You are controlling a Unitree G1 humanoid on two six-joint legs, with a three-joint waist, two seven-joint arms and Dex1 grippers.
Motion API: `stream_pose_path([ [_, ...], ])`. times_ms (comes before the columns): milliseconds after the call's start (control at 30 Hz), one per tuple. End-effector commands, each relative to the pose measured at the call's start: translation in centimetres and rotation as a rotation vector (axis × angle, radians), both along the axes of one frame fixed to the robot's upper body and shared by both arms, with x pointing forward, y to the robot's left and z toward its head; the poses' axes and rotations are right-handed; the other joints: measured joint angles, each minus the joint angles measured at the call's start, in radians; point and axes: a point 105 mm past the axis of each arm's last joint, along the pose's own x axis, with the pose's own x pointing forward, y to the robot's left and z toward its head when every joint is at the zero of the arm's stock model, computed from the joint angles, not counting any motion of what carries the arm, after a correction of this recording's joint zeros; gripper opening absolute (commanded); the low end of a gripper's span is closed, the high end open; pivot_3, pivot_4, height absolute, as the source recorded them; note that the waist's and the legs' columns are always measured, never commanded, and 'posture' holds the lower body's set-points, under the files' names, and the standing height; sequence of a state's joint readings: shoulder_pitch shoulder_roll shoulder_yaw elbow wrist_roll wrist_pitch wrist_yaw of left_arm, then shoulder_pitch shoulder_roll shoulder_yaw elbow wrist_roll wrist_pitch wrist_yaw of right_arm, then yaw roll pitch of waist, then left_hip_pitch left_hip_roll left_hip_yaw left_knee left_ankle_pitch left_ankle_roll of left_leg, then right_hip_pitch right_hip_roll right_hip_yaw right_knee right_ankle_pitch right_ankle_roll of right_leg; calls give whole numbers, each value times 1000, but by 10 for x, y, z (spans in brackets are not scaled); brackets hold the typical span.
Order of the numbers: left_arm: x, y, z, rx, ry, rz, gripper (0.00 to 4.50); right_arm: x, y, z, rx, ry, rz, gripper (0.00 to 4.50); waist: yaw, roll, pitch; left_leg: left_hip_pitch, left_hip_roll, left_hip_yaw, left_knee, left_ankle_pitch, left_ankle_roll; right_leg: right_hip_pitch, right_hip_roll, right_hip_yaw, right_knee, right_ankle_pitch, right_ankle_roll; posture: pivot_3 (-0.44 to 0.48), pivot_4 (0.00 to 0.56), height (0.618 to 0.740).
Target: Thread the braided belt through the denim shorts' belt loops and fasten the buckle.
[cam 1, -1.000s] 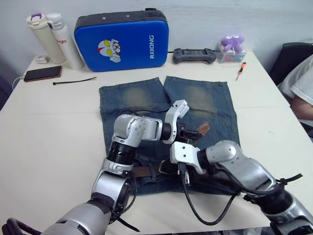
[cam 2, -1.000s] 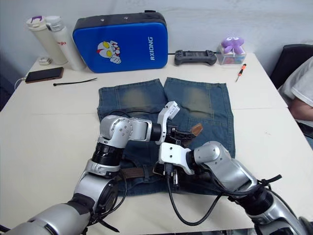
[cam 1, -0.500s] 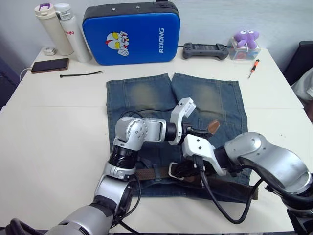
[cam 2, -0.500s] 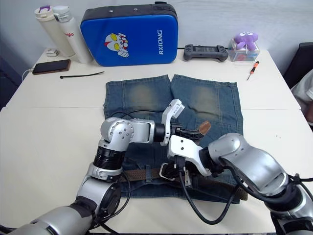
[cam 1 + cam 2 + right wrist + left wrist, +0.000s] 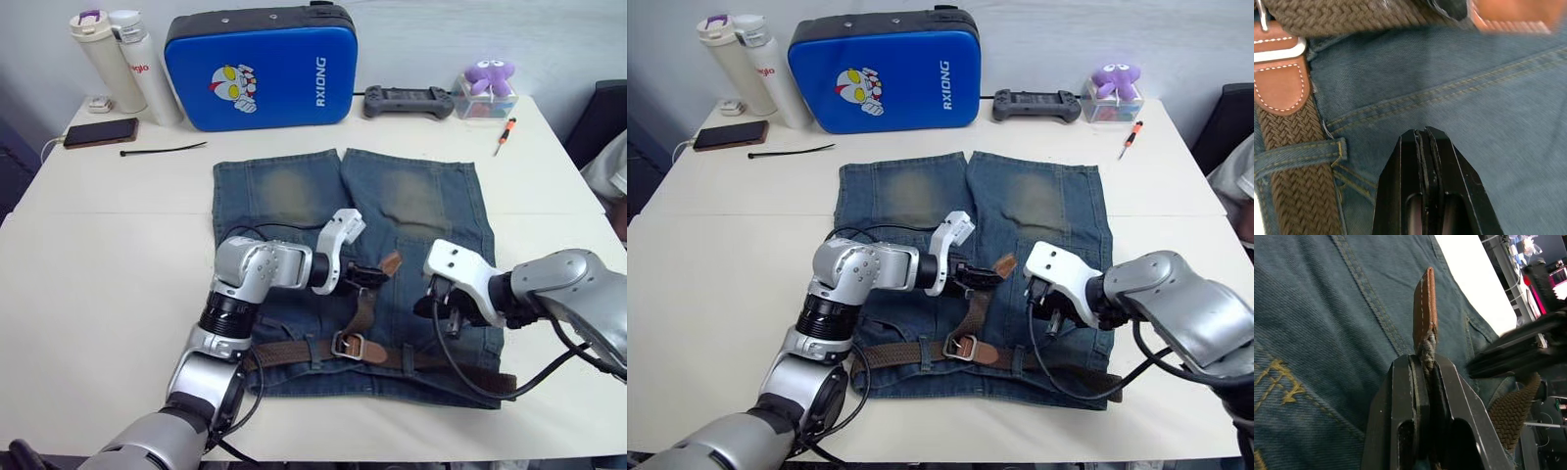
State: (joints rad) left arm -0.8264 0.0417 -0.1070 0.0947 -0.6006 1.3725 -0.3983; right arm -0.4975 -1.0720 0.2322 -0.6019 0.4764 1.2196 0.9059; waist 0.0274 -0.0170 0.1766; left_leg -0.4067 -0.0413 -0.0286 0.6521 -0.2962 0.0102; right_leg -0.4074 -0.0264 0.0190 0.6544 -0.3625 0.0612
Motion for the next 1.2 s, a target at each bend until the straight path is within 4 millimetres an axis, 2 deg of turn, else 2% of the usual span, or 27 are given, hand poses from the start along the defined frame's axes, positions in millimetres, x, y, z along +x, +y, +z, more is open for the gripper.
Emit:
stream_pose_path([
  [33, -5, -4, 10, -26, -33, -34, 0, -3, 4, 13, 70, -25, 24, 67, 0, 0, 0, 0, 0, 0, 0, 0, 0, 0, 0, 0, 0, 0, 0, 0, 150, 740],
  [300, -15, -12, 9, -10, -52, -100, 0, -13, -7, 40, 209, -33, 0, 67, 0, 0, 0, 0, 0, 0, 2, 0, 0, 0, 0, 0, 3, 0, 0, 0, 150, 740],
  [433, -21, -8, 8, 73, -265, -210, 0, -21, -25, 53, 217, -56, -44, 67, 0, 0, 0, 0, 0, 0, 2, 0, 0, 0, 0, 0, 4, 0, 0, 0, 150, 740],
  [533, -24, 4, 5, 139, -430, -294, 0, -32, -28, 50, 203, -46, -21, 67, -5, 0, 0, 1, 1, 1, 2, 0, 0, 1, 1, 1, 4, 0, 0, 0, 150, 740],
  [667, -34, 7, 10, 126, -565, -407, 0, -50, -18, 42, 233, 14, 32, 67, -1, 1, 0, 2, 1, 2, 2, 0, 0, 1, 1, 1, 5, 0, 0, 0, 150, 740],
  [900, -34, -4, 24, 137, -850, -544, 0, -55, -16, 34, 224, 11, 0, 67, 1, 1, 0, 1, 0, 2, 10, -2, 5, 5, 0, 1, 4, 0, 1, 0, 150, 740],
  [1033, -27, 5, 17, 279, -1022, -659, 0, -55, -22, 30, 187, -15, -34, 67, 1, 1, 0, 2, 0, 2, 10, -2, 5, 6, 1, 1, 5, 0, 1, 0, 150, 740],
  [1200, -15, 18, 9, 408, -1145, -746, 0, -54, -24, 30, 221, -67, -78, 67, 0, 1, 0, 2, 1, 2, 11, -2, 6, 6, 1, 1, 6, 0, 1, 0, 150, 740],
])
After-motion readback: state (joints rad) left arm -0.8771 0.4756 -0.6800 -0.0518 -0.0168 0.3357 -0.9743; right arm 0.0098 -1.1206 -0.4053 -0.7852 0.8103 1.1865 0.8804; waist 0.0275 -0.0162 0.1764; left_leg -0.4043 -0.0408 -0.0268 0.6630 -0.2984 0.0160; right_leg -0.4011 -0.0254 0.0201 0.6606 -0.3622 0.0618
